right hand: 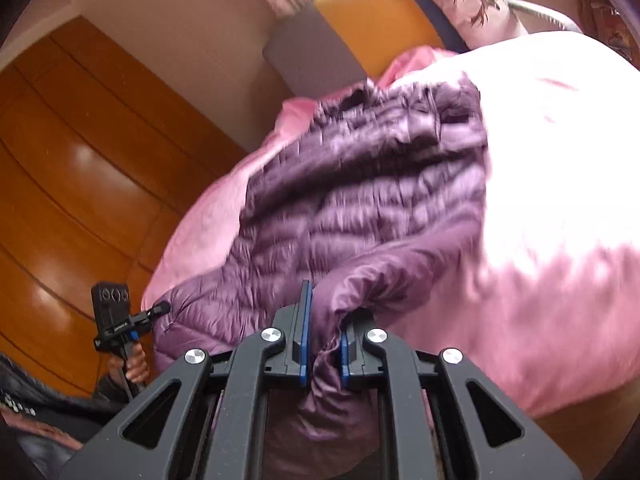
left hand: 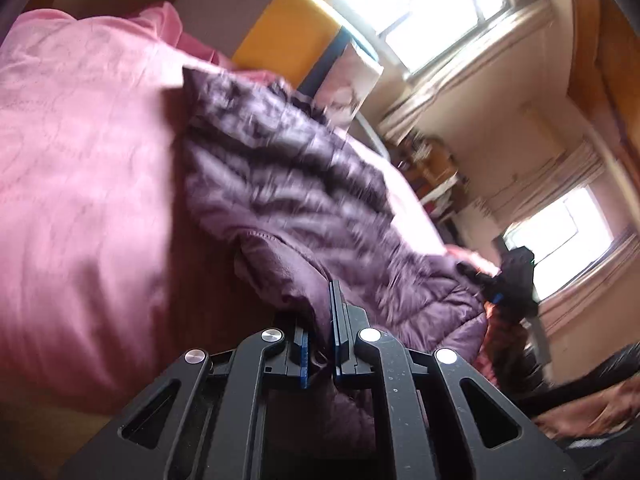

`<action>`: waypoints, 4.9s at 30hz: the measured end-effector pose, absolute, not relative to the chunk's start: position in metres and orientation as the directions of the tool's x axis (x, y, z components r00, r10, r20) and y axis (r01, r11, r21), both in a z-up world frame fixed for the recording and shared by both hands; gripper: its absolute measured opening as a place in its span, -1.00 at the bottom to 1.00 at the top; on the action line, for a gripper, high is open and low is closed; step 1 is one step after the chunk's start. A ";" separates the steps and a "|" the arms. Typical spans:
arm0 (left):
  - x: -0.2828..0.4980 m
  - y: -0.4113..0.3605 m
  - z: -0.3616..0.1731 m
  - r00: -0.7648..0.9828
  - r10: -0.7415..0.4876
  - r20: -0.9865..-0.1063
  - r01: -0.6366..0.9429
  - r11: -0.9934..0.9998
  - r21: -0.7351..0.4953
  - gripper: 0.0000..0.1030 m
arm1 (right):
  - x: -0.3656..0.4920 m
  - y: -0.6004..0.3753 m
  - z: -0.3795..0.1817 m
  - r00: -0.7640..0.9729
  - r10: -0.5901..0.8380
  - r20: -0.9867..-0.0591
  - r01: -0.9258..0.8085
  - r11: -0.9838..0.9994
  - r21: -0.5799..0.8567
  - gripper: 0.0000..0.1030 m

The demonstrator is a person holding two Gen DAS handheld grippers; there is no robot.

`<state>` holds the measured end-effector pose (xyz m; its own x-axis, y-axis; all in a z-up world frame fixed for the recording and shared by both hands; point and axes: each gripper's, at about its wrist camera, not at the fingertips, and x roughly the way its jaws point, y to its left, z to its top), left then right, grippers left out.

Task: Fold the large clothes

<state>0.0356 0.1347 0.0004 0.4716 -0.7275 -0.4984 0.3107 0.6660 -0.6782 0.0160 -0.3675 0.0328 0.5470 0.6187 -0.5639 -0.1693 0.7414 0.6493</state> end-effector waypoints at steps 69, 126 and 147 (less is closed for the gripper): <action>0.091 0.094 0.022 0.625 -0.437 -0.647 0.332 0.899 -0.287 -0.03 | 0.069 -0.325 0.032 0.666 0.034 -0.746 -0.107 0.993 -0.051 -0.17; 0.275 0.069 0.051 0.651 -0.440 -0.618 0.290 0.897 -0.334 -0.95 | 0.223 -0.340 0.080 0.720 -0.019 -0.693 0.050 0.998 0.024 -0.86; 0.347 0.052 -0.052 0.527 -0.378 -0.761 0.171 0.925 -0.340 -0.95 | 0.311 -0.342 -0.059 0.540 -0.081 -0.838 0.126 0.992 -0.014 -0.80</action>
<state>0.3470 0.0524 -0.0524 0.5272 -0.3779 -0.7611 0.1712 0.9245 -0.3405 0.3112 -0.3416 -0.0591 0.5397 -0.0808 -0.8380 0.1264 0.9919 -0.0142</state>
